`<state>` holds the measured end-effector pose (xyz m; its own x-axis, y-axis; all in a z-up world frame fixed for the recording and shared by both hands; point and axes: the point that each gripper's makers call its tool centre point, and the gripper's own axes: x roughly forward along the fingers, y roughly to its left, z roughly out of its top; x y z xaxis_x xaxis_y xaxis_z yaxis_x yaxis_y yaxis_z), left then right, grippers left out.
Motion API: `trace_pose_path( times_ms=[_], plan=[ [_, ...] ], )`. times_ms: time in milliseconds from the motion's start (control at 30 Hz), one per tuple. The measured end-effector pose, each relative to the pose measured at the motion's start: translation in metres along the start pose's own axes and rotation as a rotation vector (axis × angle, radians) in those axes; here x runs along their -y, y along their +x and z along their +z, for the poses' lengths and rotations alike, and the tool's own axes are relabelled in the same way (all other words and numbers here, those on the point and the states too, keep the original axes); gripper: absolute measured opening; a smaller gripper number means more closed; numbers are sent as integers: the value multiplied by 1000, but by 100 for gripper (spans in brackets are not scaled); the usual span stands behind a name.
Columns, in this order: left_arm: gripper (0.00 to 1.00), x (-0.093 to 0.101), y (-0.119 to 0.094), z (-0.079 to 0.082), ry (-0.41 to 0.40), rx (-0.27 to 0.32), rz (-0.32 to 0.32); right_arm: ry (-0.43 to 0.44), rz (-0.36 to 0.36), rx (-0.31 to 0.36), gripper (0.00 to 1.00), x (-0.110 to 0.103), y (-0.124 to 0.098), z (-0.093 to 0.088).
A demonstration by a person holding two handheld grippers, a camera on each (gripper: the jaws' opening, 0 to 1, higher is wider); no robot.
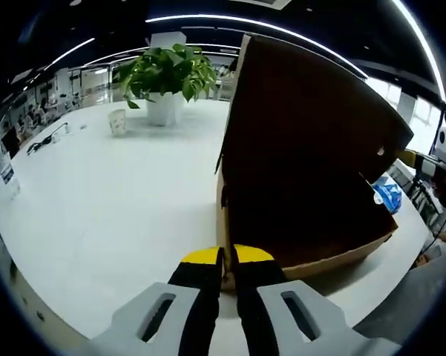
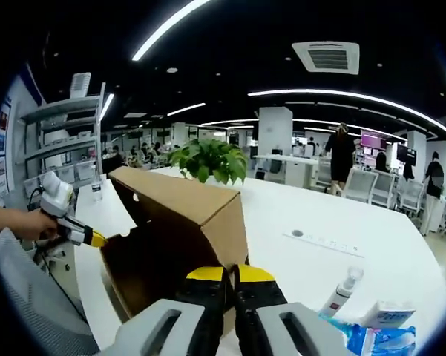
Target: Operate the shoe box by opening the lid, removing the specified soft item, and placing it in the target area until the item is outside and the box remains undamaged.
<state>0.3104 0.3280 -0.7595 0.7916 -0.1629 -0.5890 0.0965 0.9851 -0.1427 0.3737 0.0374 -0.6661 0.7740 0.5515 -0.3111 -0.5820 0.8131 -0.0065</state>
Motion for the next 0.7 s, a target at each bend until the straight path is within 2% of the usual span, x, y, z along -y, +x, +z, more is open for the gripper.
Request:
trace_pose_path(
  times_ms=[433,600,700],
  plan=[
    [4,1,-6,0,38,4,-14,-5,-6,-32,0,-9,-7,-16],
    [3,0,-17,16,68,47,-16,7,-2,-48,0,-11,-10,-22],
    [7,-1,-23,26,76,67,-25,14,4,-60,0,-13,-11,-26]
  ],
)
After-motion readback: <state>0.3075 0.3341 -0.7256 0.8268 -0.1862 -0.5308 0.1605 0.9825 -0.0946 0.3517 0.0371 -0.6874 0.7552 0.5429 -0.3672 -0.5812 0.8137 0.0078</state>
